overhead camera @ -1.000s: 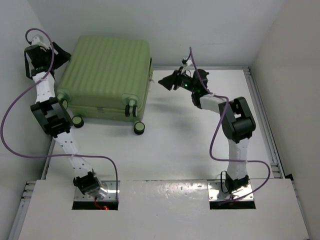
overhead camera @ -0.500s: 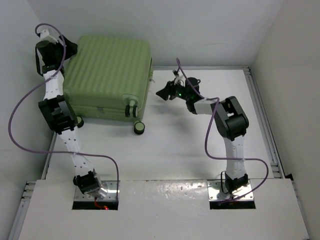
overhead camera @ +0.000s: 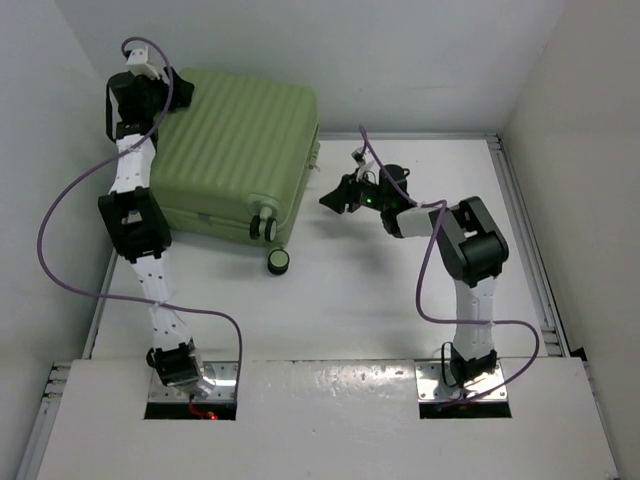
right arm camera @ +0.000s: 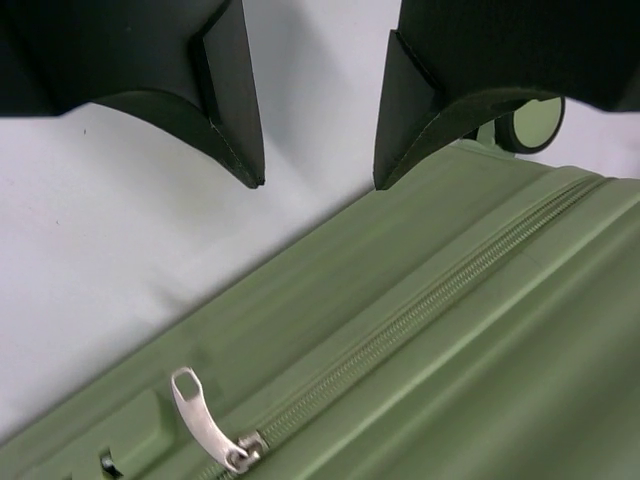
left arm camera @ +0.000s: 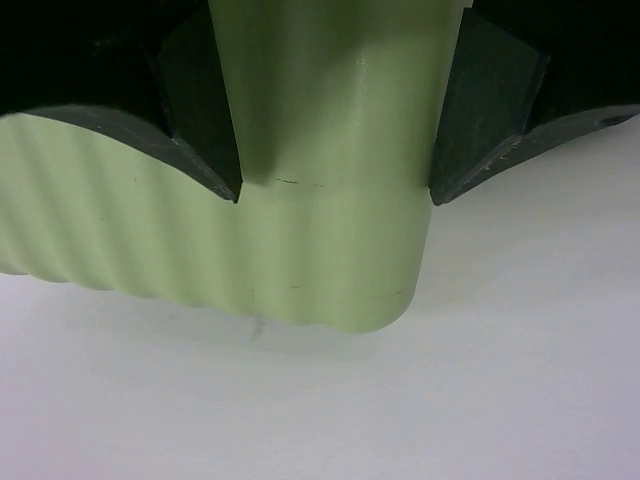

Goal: Pack the luggage

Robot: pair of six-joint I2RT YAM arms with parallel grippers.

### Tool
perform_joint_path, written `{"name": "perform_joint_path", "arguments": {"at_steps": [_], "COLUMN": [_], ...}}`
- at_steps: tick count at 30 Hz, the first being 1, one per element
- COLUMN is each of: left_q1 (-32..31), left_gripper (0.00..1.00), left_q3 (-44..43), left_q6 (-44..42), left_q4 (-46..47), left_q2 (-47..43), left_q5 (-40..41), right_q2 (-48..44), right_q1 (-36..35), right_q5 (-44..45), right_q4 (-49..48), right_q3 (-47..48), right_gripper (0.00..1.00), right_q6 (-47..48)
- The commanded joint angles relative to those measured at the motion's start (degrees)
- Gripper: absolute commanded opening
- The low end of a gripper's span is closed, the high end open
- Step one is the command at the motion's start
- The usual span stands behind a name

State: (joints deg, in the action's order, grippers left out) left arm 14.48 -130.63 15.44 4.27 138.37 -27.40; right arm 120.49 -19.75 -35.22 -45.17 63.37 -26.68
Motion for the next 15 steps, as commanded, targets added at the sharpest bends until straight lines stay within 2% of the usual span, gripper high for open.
{"name": "perform_joint_path", "arguments": {"at_steps": [1,4,15], "left_q1": [-12.63,-14.03,-16.33], "left_gripper": [0.77,0.76,0.73], "left_q3": [9.08,12.83,35.94], "left_q6": [6.09,6.09,5.56], "left_q4": [-25.72,-26.25,-26.77], "left_q2": [10.08,10.08,-1.5], "left_q5": [-21.2,-23.48,-28.76], "right_q2": [-4.56,-6.57,-16.77], "right_q1": [-0.03,0.85,8.84], "right_q5": [-1.43,-1.69,-5.99], "right_q4": [-4.93,-5.11,-0.72], "right_q3": [-1.93,-3.78,-11.16], "right_gripper": [0.48,0.48,0.48], "right_q6": [0.93,0.84,-0.66]}}
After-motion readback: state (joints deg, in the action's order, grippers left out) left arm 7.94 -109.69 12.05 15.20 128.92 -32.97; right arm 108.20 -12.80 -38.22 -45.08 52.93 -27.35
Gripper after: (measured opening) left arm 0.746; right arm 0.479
